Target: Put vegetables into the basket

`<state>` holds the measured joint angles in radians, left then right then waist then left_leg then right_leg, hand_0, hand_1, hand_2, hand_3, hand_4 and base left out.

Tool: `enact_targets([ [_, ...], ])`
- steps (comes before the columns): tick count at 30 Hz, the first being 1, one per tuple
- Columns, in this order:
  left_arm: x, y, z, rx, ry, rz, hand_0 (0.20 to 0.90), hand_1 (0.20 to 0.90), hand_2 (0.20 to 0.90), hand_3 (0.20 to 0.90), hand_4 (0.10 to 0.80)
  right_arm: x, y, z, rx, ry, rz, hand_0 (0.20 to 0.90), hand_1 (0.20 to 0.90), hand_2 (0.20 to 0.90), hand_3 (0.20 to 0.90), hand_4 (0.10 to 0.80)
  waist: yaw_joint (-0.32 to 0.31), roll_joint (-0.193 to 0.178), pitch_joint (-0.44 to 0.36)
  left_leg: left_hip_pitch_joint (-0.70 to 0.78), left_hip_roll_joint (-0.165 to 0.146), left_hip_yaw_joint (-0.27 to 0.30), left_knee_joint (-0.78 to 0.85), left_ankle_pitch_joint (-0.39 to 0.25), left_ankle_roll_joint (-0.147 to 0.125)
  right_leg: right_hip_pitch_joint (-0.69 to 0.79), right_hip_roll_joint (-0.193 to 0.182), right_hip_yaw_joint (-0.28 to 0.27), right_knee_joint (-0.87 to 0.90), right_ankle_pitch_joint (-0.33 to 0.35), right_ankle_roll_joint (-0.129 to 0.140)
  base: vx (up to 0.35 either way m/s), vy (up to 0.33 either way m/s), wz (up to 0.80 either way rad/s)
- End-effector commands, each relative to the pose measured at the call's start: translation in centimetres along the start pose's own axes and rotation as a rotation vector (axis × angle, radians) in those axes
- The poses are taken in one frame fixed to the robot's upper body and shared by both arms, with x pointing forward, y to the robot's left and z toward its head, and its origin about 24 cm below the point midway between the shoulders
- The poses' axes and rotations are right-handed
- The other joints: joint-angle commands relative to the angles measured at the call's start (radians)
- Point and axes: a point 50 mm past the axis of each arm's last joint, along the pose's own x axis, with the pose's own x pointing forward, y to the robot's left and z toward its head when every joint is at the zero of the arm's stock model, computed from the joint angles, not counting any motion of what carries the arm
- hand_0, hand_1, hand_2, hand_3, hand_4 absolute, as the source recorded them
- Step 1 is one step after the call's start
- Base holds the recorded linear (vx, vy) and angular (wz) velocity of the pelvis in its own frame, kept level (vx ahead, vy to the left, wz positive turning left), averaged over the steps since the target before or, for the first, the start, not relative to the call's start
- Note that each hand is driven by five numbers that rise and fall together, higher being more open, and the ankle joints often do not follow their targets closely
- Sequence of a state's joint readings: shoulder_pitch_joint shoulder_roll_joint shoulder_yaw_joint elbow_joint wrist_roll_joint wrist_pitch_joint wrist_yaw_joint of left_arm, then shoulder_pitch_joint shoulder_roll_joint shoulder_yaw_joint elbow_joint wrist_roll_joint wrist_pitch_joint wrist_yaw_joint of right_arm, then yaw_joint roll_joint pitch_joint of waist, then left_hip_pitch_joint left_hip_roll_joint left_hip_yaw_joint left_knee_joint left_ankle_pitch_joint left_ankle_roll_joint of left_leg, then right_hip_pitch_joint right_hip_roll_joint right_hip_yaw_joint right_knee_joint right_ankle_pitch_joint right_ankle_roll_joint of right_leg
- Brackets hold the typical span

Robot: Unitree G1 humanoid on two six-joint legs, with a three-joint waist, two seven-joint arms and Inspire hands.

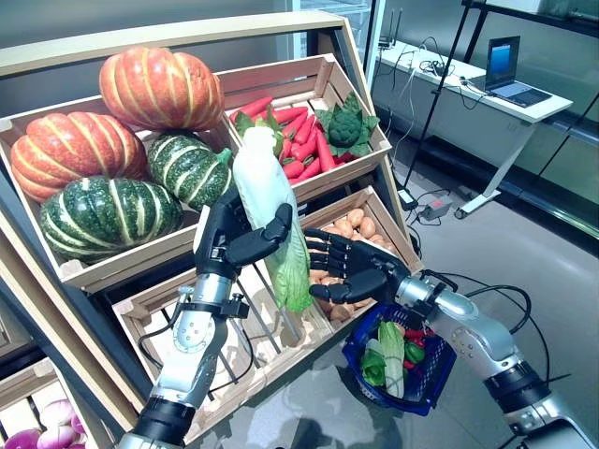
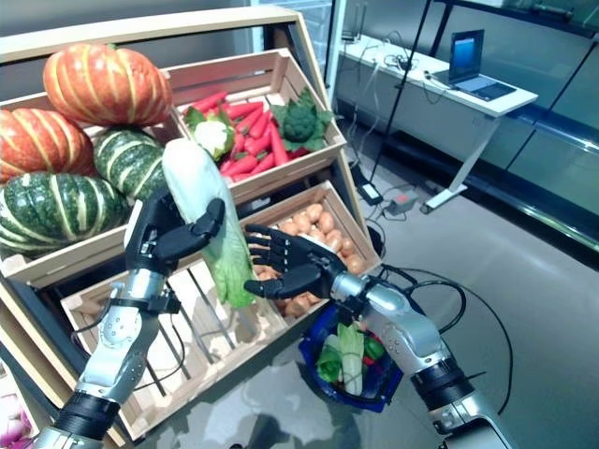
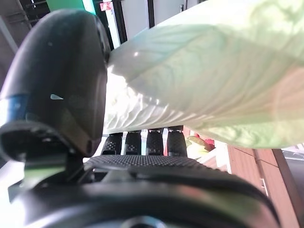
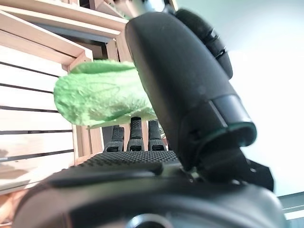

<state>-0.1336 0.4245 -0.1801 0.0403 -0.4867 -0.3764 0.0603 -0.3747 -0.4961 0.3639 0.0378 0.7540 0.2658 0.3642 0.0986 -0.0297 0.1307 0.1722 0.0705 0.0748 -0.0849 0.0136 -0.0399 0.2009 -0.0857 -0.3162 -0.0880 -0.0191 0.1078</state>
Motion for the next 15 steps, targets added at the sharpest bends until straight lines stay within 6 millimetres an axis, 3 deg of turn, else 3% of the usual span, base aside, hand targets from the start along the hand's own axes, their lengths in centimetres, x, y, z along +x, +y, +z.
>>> enact_targets([
  [1,2.6,-4.6,3.8,-0.074,-0.235,-0.248,0.300,0.300,0.300,0.300,0.400,4.0,1.7,5.8,-0.045,-0.208,0.009,0.900,0.900,0.900,0.900,0.800,0.008,-0.026,-0.069,-0.031,0.011,-0.010,-0.002,-0.053,-0.021,0.012,-0.039,-0.022,0.001,-0.002,-0.015,0.005,0.001,0.12],
  [7,2.7,-6.3,4.6,-0.080,-0.295,-0.296,0.300,0.300,0.300,0.300,0.400,5.5,0.6,5.0,-0.029,-0.158,-0.138,0.900,0.900,0.900,0.900,0.800,0.014,-0.028,-0.063,-0.031,0.010,-0.015,-0.002,-0.054,-0.018,0.013,-0.040,-0.025,0.001,0.001,-0.017,0.003,0.001,0.05],
  [15,2.9,-8.7,4.8,-0.161,-0.292,-0.410,0.300,0.300,0.300,0.300,0.400,8.0,1.6,3.1,0.088,-0.031,-0.093,0.900,0.900,0.900,0.900,0.800,0.032,-0.028,-0.061,-0.031,0.009,-0.024,-0.002,-0.056,-0.018,0.016,-0.041,-0.034,0.001,-0.002,-0.019,0.000,0.000,0.00],
])
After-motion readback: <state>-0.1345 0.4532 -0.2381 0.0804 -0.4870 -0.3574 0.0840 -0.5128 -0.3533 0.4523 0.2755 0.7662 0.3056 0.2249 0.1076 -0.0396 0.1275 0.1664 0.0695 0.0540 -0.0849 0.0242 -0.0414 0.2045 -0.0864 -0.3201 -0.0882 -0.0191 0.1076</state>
